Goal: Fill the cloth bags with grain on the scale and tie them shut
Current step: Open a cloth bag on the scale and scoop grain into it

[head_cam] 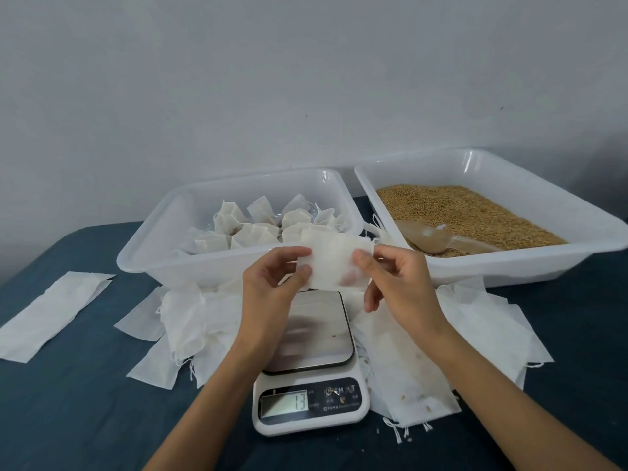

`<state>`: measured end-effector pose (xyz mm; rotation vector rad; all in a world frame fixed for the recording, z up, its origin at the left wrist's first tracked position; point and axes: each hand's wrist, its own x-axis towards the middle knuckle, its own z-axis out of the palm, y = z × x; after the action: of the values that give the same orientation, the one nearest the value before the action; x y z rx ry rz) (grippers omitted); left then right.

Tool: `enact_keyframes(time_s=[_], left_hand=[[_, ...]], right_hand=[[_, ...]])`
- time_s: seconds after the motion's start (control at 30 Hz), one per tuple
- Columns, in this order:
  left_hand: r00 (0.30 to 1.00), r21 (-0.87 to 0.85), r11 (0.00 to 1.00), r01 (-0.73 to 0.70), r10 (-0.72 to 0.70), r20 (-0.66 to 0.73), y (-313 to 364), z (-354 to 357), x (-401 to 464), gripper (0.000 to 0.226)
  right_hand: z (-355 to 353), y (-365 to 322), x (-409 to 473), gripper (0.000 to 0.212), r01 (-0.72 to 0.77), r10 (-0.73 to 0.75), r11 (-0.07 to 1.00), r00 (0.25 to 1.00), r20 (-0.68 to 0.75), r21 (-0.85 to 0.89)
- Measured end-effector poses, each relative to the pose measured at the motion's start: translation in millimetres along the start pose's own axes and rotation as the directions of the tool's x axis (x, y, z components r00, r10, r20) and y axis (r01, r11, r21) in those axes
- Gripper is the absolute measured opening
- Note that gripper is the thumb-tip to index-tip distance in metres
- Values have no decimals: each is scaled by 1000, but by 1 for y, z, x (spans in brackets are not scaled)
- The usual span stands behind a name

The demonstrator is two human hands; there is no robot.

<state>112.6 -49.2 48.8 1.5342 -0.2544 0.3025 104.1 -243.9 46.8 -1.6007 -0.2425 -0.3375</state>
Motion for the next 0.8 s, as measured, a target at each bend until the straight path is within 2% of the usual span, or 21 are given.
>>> enact_keyframes(time_s=[0.07, 0.2, 0.37, 0.57, 0.63, 0.8], left_hand=[[1000, -2, 1000, 27, -27, 12, -1, 0, 0, 30], [996, -41, 995, 87, -86, 10, -4, -1, 2, 32], [979, -203, 959, 197, -203, -9, -1, -2, 4, 27], [963, -314, 910, 271, -256, 89, 3, 1, 1, 25], [953, -354, 885, 304, -287, 100, 4, 0, 3, 26], [948, -252, 914, 319, -308, 82, 2, 0, 2, 27]], right_hand=[[-2, -1, 0, 41, 6, -6, 1000, 1000, 6, -9], [1, -8, -2, 24, 50, -45, 998, 992, 115, -39], [1, -7, -2, 44, 96, -89, 991, 993, 75, -96], [5, -10, -5, 35, 134, -115, 982, 984, 133, -137], [4, -9, -4, 38, 152, -136, 977, 984, 114, -150], [-5, -12, 1, 45, 157, -149, 975, 987, 61, -156]])
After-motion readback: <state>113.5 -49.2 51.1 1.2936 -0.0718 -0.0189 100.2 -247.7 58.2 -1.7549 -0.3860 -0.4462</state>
